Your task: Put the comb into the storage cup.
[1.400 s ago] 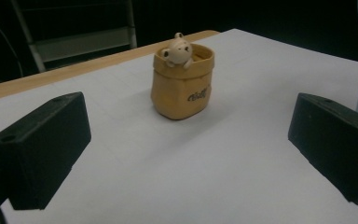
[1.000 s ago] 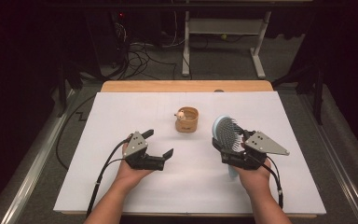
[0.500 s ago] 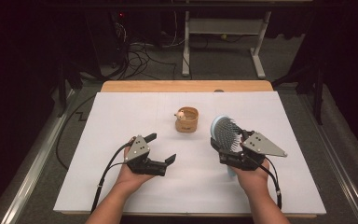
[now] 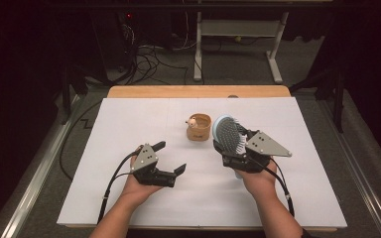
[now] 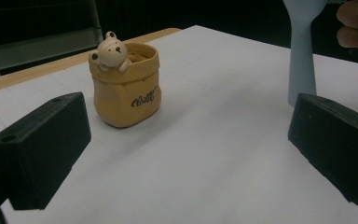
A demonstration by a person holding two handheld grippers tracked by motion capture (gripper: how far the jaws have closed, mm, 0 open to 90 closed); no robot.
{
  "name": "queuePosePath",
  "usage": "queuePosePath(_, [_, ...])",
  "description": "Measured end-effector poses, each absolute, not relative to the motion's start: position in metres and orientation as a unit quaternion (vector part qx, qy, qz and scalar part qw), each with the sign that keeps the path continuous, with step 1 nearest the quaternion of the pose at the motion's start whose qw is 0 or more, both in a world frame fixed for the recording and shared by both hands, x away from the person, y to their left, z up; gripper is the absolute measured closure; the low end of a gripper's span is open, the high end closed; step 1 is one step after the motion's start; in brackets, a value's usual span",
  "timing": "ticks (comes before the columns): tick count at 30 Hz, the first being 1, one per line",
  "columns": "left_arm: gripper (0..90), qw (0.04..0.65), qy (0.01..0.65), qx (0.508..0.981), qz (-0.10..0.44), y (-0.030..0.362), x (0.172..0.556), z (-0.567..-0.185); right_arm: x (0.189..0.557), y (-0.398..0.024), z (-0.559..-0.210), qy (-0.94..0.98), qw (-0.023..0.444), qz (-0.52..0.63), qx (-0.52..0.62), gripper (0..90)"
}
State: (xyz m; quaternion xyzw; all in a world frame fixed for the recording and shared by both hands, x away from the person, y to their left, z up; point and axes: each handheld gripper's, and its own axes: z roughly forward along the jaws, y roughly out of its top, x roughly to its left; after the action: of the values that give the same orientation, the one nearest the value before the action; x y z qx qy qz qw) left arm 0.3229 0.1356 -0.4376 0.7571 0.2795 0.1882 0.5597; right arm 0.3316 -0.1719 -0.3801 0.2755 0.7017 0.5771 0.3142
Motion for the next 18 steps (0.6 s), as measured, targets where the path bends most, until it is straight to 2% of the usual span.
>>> queuePosePath(18, [0.4, 0.581, 0.269, 0.746, 0.186, 0.137, 0.316, -0.425, 0.336, -0.14, -0.39, 0.713, 0.319, 0.57, 0.256, 20.5])
